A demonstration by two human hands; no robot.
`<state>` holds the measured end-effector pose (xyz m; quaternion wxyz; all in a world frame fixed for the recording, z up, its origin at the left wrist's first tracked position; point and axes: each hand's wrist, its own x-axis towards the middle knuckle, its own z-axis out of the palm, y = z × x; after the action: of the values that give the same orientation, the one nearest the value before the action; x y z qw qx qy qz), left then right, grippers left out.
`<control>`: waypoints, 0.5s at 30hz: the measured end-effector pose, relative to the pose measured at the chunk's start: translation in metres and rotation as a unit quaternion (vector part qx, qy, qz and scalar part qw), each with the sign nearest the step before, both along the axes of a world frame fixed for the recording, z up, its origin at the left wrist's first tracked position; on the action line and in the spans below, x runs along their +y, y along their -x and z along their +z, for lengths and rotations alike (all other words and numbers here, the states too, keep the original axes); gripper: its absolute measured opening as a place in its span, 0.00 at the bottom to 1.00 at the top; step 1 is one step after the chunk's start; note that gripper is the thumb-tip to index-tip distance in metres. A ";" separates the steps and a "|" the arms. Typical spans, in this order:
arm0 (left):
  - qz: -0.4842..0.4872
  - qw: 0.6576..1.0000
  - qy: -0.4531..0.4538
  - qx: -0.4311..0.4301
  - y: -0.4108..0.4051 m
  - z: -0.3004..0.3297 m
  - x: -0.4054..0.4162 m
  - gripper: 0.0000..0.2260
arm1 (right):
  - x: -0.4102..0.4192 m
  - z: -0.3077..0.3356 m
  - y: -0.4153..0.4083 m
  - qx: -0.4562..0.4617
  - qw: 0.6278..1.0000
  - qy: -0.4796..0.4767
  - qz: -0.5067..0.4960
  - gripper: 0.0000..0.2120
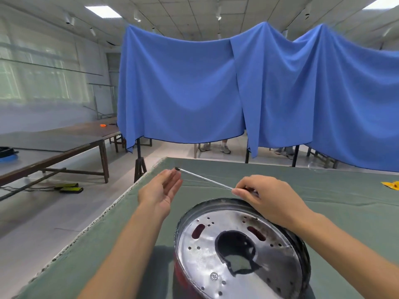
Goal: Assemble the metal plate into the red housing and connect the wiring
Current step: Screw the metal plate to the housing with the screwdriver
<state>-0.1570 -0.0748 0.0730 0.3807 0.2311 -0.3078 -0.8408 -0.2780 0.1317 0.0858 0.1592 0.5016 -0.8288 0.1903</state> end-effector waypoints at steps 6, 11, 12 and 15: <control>0.000 1.000 -0.007 0.003 -0.017 0.004 0.011 0.03 | 0.016 0.000 -0.009 0.024 1.000 0.010 0.014 0.13; -0.002 1.000 0.002 0.004 -0.025 0.004 0.019 0.07 | 0.021 -0.001 -0.016 0.035 0.999 0.014 0.023 0.15; -0.002 1.000 0.005 0.005 -0.025 0.003 0.021 0.07 | 0.022 -0.001 -0.017 0.038 0.999 0.013 0.024 0.15; 0.000 1.000 0.017 0.007 -0.027 0.003 0.023 0.05 | 0.023 -0.001 -0.018 0.041 0.999 0.009 0.026 0.15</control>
<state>-0.1299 -0.0516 0.0758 0.3869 0.2192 -0.3190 -0.8369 -0.2596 0.1545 0.0849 0.1930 0.5289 -0.8063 0.1813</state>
